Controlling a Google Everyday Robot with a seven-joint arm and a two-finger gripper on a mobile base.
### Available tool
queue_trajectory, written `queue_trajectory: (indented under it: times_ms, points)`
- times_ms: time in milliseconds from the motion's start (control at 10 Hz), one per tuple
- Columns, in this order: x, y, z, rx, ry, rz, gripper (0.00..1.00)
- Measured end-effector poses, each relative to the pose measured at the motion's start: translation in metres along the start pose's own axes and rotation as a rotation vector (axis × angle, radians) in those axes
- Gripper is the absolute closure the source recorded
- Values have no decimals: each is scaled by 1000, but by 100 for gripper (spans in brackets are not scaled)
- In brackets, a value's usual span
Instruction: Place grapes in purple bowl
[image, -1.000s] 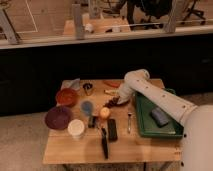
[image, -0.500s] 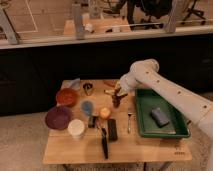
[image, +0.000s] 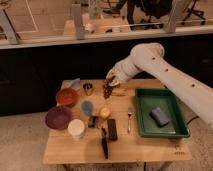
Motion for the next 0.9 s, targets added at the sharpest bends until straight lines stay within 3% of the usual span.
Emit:
queue_trajectory:
  times_ms: [200, 900]
  points:
    - [-42, -26, -12, 20, -34, -103, 100]
    - [-40, -25, -12, 19, -28, -103, 100]
